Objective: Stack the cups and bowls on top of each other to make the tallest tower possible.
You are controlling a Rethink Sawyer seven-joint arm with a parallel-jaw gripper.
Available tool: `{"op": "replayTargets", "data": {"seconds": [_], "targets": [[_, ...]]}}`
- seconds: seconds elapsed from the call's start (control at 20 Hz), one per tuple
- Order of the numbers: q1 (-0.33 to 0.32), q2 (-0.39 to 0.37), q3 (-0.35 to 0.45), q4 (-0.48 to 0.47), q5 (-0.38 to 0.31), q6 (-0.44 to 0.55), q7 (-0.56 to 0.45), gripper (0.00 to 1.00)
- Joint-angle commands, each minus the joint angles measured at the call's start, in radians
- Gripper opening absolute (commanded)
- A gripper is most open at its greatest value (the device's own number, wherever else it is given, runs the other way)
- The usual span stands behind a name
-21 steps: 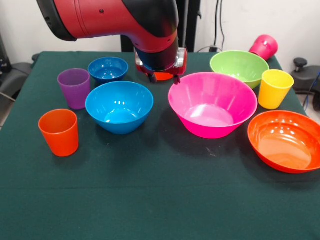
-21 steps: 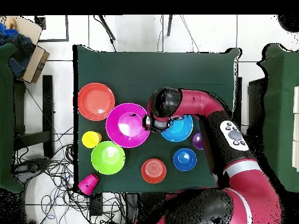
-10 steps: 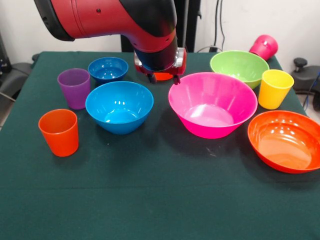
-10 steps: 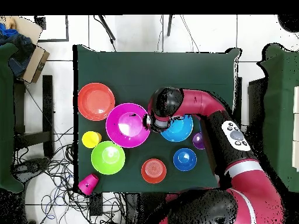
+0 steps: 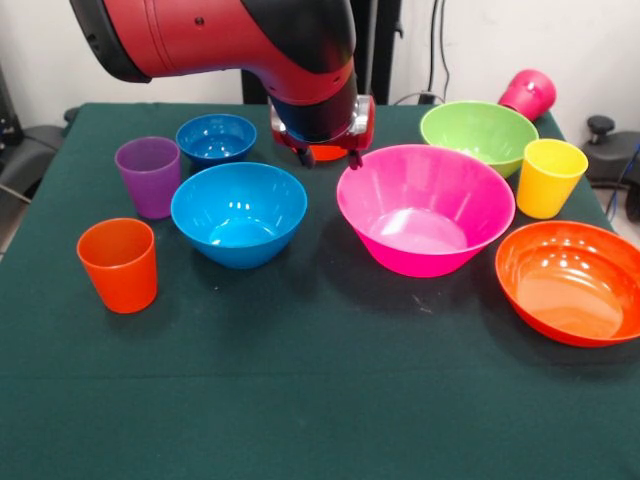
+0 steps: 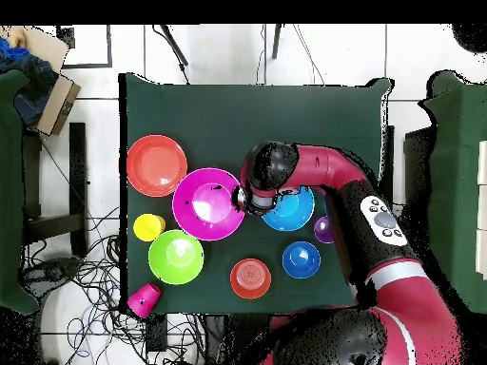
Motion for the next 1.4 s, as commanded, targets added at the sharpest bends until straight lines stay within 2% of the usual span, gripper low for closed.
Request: {"op": "replayTargets", "data": {"seconds": [0.05,0.4,1.4], "targets": [[0.025,0.010,0.045,0.026,-0.041,-0.091,-0.113,1.00],[0.030,-0.003,0.039,0.048,-0.048,-0.110,-0.098,1.00],[0.044,0.025,0.026,0.038,-0.052,-0.150,-0.093,1.00]]}}
